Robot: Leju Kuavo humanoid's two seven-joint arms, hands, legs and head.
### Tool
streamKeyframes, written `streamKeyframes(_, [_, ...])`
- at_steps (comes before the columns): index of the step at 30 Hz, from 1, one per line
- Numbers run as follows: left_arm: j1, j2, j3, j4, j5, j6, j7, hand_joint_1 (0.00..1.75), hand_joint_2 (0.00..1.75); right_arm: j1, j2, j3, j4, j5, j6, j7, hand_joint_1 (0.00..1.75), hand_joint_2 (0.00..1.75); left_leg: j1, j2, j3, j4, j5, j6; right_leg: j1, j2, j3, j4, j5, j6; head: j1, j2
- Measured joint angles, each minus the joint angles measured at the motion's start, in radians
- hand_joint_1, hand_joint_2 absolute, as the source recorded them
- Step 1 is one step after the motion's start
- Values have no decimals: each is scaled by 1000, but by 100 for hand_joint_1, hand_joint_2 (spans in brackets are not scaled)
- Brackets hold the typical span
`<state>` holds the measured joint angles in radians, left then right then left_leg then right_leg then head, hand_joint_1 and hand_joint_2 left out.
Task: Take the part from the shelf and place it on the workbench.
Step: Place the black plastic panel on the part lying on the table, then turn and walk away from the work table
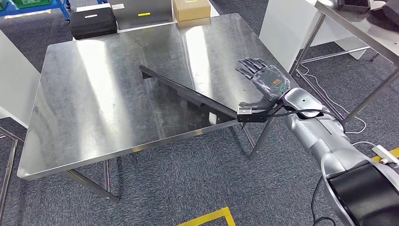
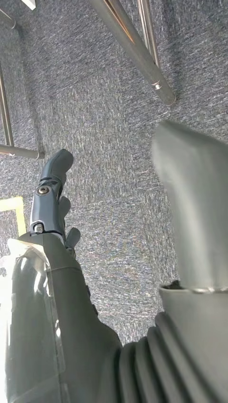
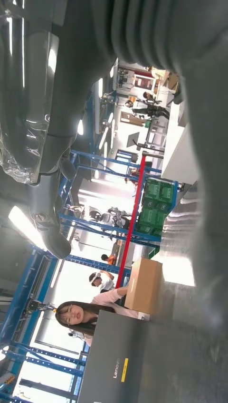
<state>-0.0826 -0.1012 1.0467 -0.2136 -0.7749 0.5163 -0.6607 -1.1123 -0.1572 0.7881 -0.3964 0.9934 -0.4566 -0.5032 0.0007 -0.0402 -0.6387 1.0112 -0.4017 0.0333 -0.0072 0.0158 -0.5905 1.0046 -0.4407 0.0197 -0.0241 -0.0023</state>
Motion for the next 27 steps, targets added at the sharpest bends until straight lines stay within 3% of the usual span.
streamKeyframes(19, [0,0,-10,0,10,0,0,0,0,8,-5,-13,0,2,2,-1,0,0,0,0,0,0,0,0,0,0,0,0,0,0,0,0])
streamKeyframes(24, [0,-1,-18,0,25,1,0,0,0,6,-14,-20,1,40,6,108,0,0,0,0,0,0,0,0,0,0,0,0,0,0,0,0])
streamKeyframes(27, [0,-1,-18,0,27,2,0,0,0,2,-23,-25,2,46,9,131,0,0,0,0,0,0,0,0,0,0,0,0,0,0,0,0])
